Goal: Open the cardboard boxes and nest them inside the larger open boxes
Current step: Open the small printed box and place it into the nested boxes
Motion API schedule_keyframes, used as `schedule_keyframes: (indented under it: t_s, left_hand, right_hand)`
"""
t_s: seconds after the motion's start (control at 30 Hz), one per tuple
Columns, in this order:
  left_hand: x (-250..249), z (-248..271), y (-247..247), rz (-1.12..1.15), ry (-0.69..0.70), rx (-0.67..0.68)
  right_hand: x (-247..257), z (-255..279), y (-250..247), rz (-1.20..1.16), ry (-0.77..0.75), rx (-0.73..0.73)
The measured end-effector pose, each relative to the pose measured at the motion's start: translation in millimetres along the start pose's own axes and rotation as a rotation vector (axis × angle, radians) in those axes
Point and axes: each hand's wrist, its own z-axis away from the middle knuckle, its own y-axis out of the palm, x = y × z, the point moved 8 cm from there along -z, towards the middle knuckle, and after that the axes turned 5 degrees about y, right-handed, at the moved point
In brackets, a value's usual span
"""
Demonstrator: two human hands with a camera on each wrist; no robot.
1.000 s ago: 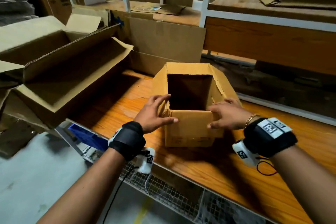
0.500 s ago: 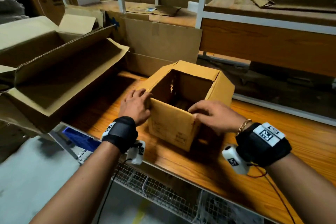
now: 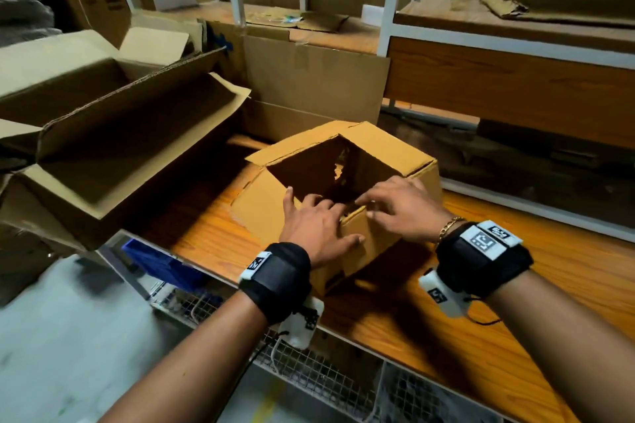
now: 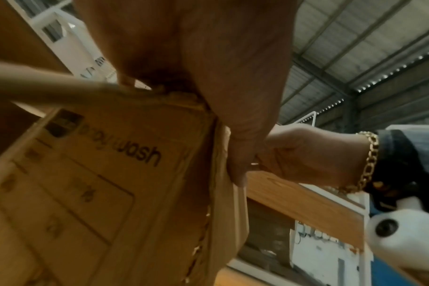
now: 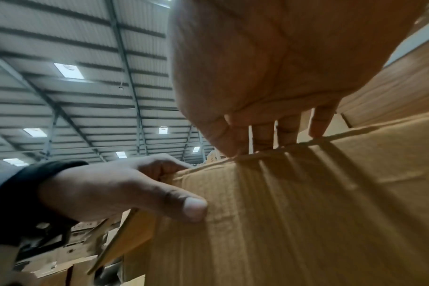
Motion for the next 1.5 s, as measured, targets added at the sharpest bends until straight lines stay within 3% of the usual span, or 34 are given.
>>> schedule_keyframes:
  t_s: [0.1,0.33,0.43,0.5,0.63,0.7,0.83,1.0,1.07,1.17,1.27,1.37,1.5]
  left_hand:
    - [4.2,0.3,-0.6,-0.018,0.02,-0.001]
    - [11.0,1.3,-4.8,0.019,0.082,-0.002]
    - [31.4,0.3,-5.1,0.06,0.144,0.031]
    - [69.1,-4.2,-8.4,0.061,0.083,0.059]
    - [148.3,2.2,-25.6,0.033,-0.232,-0.115]
    - [155.6,8.1,-21.8,0.191,-0.362,-0.201]
    - [108.0,3.9,7.3,0.588,-0.449,-0.19]
    - [55.5,9.2,18.9,0.69,-0.497,-0.144]
    - [63.0,12.5,18.1,0.748,-0.469,-0.167]
    - [87.8,18.9,6.3,0.777,-0.417,-0.239]
    - [96.8,27.7,-5.9,0.682,-0.412,-0.265]
    - [82.6,38.4,4.9,0.63,-0.456,-0.141]
    - [59.5,64.5,17.7,0.702,-0.496,-0.138]
  right_hand:
    - [-9.3,-4.9,4.7,-0.034,0.052,0.024]
    - [-62.2,-12.6,-34.5,0.289,0.212,-0.108]
    - [-106.2,-15.3,-37.6,0.33,0.366,-0.006]
    - [-123.3,-9.4,-25.9,0.288,0.386,0.085]
    - [-91.3,7.8,-7.2,0.008,0.237,0.08]
    - [-60.3,12.4,-0.9,-0.004,0.147,0.061]
    - [-2.7,19.0,6.3,-0.003,0.041,0.021]
    - [36.1,22.4,9.4,-0.133,-0.092,0.014]
    - [13.5,15.0,-3.5,-0.233,0.004,-0.06]
    - [-31.8,5.0,-17.3,-0.051,0.157,-0.17]
    - [-54.6,-2.0,0.4,-0.092,0.24,-0.011]
    - [-60.0,-3.8,18.7,-0.353,0.281,0.107]
    - [-76.2,2.6,29.8,-0.569,0.48,0.053]
